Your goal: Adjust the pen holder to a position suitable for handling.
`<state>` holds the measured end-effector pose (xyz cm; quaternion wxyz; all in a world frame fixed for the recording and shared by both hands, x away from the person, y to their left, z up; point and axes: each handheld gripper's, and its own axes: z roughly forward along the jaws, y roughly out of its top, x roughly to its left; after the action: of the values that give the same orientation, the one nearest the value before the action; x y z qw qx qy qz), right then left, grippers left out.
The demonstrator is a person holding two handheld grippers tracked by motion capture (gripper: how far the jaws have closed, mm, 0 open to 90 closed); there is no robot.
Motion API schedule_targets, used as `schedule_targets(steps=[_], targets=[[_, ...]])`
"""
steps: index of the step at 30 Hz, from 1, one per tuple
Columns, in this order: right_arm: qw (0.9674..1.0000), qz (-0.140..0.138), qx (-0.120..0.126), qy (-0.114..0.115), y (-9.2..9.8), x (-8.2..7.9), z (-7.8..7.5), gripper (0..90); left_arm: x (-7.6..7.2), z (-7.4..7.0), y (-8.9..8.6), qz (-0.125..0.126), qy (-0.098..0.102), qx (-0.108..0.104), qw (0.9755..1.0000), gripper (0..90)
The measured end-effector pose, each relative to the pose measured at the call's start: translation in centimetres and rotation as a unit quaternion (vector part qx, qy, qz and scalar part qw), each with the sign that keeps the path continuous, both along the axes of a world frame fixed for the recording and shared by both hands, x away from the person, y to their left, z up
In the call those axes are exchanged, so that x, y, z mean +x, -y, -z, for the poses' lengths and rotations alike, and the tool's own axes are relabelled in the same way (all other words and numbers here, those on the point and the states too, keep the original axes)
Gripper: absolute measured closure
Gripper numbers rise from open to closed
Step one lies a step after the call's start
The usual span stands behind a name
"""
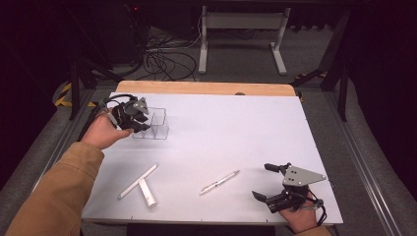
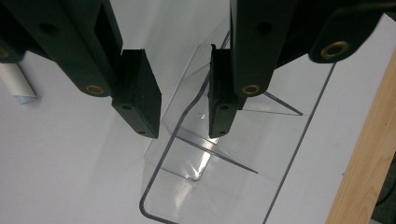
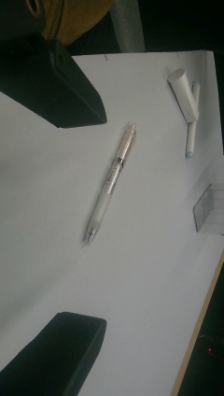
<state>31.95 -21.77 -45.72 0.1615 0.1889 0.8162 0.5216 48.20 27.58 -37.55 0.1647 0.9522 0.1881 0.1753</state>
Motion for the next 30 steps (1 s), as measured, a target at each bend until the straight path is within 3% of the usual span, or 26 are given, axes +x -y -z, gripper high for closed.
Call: schedule_targets(steps=[14,17,25,30], targets=[[1.0,-0.003,-0.002,-0.004,-0.1,0.1,0.1,4.1,1.2,0.2,0.4,-0.019,-0.044,0.013,0.9988,68.1],[1.0,-0.004,-0.001,-0.004,0.0,0.0,0.1,4.0,1.3,0.2,0.6,-0.012,-0.048,0.022,0.9985,69.1],[1.0,-0.005,-0.001,-0.004,0.0,0.1,0.1,3.9,1.2,0.2,0.6,0.022,-0.037,0.043,0.9981,71.6],[1.0,-0.005,-0.001,-0.005,0.0,0.1,0.1,3.8,1.1,0.0,0.7,0.045,-0.046,0.064,0.9959,75.1]])
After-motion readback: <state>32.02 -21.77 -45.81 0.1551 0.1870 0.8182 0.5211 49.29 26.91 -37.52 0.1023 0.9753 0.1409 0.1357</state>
